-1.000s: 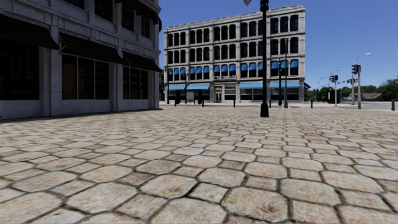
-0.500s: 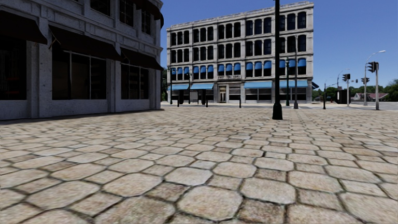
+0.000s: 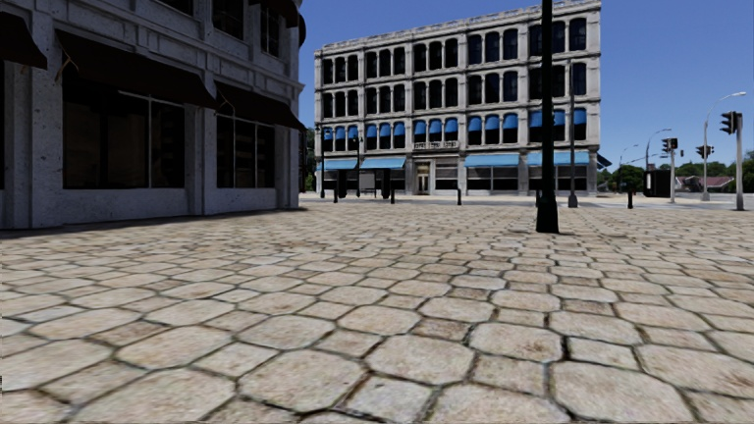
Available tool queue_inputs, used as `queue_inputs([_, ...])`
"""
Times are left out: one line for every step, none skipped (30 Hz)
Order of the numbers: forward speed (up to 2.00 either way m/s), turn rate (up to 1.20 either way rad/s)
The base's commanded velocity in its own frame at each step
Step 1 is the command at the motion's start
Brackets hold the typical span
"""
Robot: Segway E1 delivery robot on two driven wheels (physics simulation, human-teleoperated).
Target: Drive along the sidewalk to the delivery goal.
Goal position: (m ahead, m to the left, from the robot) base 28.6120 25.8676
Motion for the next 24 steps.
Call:
queue_inputs([2.0, 0.0])
queue_inputs([2.0, 0.0])
queue_inputs([2.0, 0.0])
queue_inputs([2.0, 0.0])
queue_inputs([2.0, 0.0])
queue_inputs([2.0, 0.0])
queue_inputs([2.0, 0.0])
queue_inputs([2.0, 0.0])
queue_inputs([2.0, 0.0])
queue_inputs([2.0, 0.0])
queue_inputs([2.0, 0.0])
queue_inputs([2.0, 0.0])
queue_inputs([2.0, 0.0])
queue_inputs([2.0, 0.0])
queue_inputs([2.0, 0.0])
queue_inputs([2.0, 0.0])
queue_inputs([2.0, 0.0])
queue_inputs([2.0, 0.0])
queue_inputs([2.0, 0.0])
queue_inputs([2.0, 0.0])
queue_inputs([2.0, 0.0])
queue_inputs([2.0, 0.0])
queue_inputs([2.0, 0.0])
queue_inputs([2.0, 0.0])
